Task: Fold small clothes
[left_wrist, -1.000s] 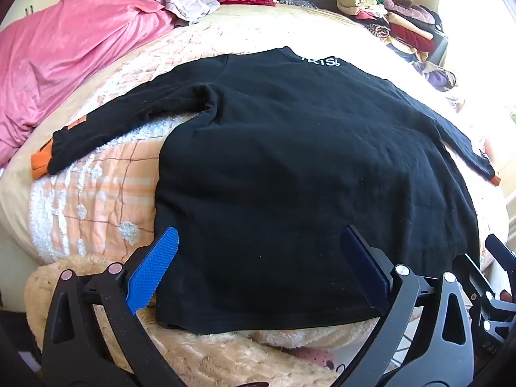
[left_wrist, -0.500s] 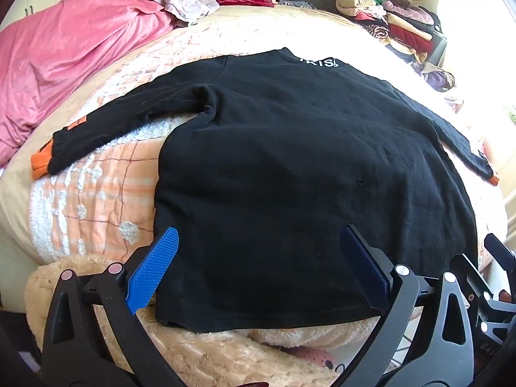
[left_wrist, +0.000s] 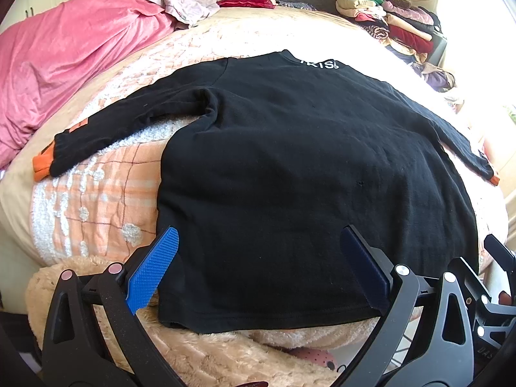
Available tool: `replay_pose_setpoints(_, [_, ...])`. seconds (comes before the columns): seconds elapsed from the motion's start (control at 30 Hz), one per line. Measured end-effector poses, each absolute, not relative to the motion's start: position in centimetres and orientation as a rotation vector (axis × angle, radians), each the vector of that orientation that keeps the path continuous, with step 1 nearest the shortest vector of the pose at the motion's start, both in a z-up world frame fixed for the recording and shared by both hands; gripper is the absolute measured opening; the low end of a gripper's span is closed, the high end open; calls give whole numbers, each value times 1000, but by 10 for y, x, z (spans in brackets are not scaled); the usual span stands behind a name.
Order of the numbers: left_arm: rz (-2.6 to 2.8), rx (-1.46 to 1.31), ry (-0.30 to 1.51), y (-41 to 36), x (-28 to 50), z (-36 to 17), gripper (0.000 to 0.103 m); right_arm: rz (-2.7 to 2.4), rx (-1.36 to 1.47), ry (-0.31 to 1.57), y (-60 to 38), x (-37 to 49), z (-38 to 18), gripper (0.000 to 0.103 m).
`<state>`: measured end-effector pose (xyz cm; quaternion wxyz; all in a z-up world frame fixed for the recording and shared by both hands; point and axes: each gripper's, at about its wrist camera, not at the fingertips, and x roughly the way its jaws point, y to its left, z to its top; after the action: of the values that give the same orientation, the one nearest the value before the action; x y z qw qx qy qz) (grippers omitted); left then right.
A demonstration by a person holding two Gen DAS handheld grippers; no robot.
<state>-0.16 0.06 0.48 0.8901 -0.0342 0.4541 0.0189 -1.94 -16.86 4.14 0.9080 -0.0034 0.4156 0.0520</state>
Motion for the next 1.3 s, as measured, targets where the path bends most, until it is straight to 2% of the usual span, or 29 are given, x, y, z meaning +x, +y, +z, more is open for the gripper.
replay_pose_setpoints(1.3, [35,-50,933,-10,4,8,94,120,20,835,-169,-17,48,99])
